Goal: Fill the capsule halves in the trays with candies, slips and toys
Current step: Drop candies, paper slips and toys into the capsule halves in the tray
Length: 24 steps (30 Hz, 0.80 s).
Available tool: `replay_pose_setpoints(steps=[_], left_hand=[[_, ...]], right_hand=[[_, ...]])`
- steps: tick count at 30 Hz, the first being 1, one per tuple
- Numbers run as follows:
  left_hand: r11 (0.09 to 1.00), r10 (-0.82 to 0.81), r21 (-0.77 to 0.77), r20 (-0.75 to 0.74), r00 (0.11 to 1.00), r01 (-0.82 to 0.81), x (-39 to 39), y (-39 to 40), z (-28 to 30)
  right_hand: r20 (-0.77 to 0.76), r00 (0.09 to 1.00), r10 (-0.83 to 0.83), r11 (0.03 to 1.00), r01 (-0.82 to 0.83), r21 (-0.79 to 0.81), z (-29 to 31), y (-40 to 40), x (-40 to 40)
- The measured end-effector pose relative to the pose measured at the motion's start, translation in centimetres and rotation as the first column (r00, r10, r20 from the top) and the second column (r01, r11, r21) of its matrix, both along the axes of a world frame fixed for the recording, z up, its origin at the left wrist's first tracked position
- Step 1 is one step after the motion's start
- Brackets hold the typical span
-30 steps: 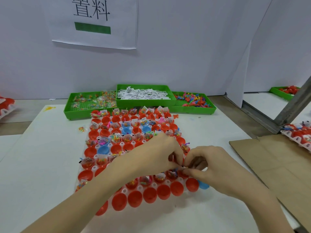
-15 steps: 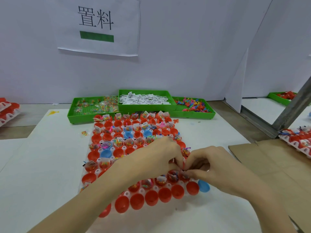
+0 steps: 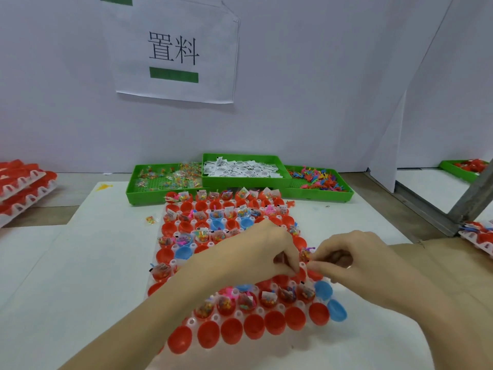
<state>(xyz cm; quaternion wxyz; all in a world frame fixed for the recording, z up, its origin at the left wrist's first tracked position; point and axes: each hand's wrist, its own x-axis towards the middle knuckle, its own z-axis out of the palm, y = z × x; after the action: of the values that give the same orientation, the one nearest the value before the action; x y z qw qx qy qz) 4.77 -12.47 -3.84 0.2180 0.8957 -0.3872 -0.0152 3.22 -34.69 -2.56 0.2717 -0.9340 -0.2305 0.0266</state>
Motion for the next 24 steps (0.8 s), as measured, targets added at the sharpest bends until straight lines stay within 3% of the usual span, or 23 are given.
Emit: replay_pose_setpoints(steps=[4, 9, 12, 14, 17, 19, 21, 24], left_hand=[[0.997, 0.054, -0.062, 0.015, 0.998, -0.053, 0.8, 1.7, 0.7], [0.953, 0.248, -0.177, -0.004, 0.969, -0.245, 2.5, 6.1, 1.4], [0.868, 0.429, -0.284, 0.015, 0.903, -0.407, 4.4, 9.9, 1.2], [0.779, 0.595, -0.298, 0.068, 0.801, -0.552, 6.4, 13.1, 0.7], [0.604, 0.794, -0.214, 0.08, 0.602, -0.768, 9.7, 18.3, -0.3], [0.496, 0.868, -0.082, 0.073, 0.491, -0.864, 11.1, 21.5, -1.3], [0.449, 0.889, 0.048, 0.079, 0.452, -0.892, 11.8, 23.5, -2.3], [0.45, 0.888, 0.084, 0.065, 0.455, -0.889, 12.6, 24.5, -2.6]], right_hand=[[0.043, 0.998, 0.042, 0.993, -0.047, 0.11, 1.7, 1.0, 3.0], [0.109, 0.988, 0.11, 0.972, -0.13, 0.195, 1.2, 5.0, 8.0], [0.128, 0.987, 0.094, 0.947, -0.128, 0.294, -0.1, 6.6, 9.8], [0.134, 0.989, 0.06, 0.923, -0.106, 0.369, -1.5, 6.9, 10.3], [0.139, 0.99, 0.008, 0.897, -0.068, 0.437, -3.0, 6.7, 10.5], [0.131, 0.991, -0.012, 0.883, -0.051, 0.467, -3.6, 6.4, 10.5], [0.128, 0.991, -0.03, 0.875, -0.036, 0.483, -3.8, 6.0, 10.4], [0.137, 0.989, -0.051, 0.877, -0.021, 0.48, -3.9, 5.6, 10.4]])
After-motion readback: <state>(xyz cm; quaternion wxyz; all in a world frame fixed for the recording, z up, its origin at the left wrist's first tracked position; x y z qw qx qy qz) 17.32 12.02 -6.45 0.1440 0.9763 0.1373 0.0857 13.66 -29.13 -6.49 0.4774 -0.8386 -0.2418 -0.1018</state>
